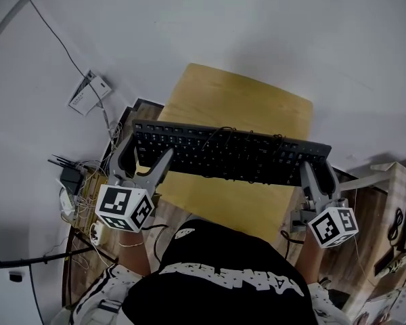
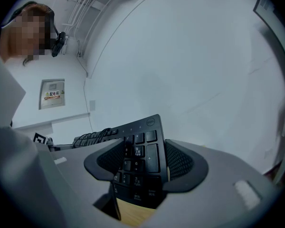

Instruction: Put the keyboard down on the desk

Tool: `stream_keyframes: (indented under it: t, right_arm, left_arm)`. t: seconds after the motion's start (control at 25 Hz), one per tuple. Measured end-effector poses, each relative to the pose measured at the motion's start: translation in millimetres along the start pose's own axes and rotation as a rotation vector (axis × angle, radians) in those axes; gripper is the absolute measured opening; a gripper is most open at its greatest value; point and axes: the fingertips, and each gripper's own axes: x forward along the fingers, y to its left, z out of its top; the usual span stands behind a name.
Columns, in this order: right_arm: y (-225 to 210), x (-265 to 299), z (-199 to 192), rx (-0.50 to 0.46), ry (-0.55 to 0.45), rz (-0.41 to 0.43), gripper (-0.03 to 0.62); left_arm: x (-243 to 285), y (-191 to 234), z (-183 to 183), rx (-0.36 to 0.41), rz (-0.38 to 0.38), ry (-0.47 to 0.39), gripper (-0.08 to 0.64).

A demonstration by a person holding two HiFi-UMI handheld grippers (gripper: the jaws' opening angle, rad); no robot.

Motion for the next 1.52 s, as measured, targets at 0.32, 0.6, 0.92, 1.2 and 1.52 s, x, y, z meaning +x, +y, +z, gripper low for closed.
stream_keyframes:
  t: [0.32, 0.6, 0.92, 1.2, 1.52]
  right_arm:
    - [0, -11, -13, 0.007, 0.0, -0.074, 0.268]
    - [-5, 19, -6, 0.002, -0.195, 0.12, 0.268]
    - [6, 1, 16, 0.017, -0.096, 0.093, 0.268]
    - [4, -2, 15, 0.052, -0.047, 0.071, 0.268]
    - [-3, 6, -2, 0.08, -0.013, 0.065, 0.268]
  left_arm:
    - [16, 2, -13, -0.006, -0.069, 0.033, 0.387]
    - [-8, 0, 27, 0.145, 0.062, -0.159, 0.387]
    - [-24, -8, 41, 0.09, 0.067, -0.059, 0.385]
    - [-20, -10, 40, 0.079, 0.062, 0.015, 0.386]
    - [-14, -7, 30, 0.082, 0.07, 0.064, 0.385]
